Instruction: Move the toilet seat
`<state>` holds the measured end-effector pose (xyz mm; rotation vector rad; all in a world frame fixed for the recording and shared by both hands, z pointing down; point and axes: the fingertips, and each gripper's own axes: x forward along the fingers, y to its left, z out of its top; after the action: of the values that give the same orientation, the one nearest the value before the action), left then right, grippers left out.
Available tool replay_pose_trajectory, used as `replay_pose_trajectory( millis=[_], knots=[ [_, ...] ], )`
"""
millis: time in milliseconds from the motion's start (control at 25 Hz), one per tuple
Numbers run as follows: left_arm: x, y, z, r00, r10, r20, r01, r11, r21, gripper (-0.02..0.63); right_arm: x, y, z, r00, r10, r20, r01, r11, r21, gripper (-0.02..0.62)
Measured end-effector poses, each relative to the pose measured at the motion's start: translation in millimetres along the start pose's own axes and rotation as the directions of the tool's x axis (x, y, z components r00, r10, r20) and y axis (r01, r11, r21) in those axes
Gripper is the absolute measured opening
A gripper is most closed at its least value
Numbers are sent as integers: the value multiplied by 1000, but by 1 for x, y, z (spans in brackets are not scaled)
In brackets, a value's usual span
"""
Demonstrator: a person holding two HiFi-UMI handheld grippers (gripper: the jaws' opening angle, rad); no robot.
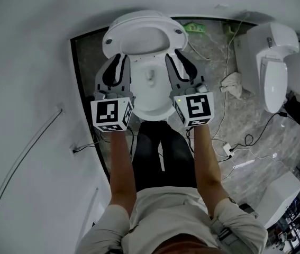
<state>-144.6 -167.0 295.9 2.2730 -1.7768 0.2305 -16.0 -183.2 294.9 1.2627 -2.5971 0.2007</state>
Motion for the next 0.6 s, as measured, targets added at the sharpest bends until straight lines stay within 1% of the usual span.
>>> replay_pose_trajectory(
  millis=[160,240,400,600],
  knots=[
    [-22,-18,29,1000,-12,28,12,1000,23,48,-28,5,27,1000,-2,27,2,1000,6,39],
    [-35,-28,45,999,-23,49,21,999,38,40,-42,9,42,999,1,39,-1,1000,0,25],
    [-61,-48,73,996,-38,84,33,997,67,34,-73,18,71,998,20,65,-20,1000,-9,21],
    [-91,-80,106,993,-52,102,42,994,97,31,-116,22,104,995,42,93,-40,999,-26,21]
  ],
)
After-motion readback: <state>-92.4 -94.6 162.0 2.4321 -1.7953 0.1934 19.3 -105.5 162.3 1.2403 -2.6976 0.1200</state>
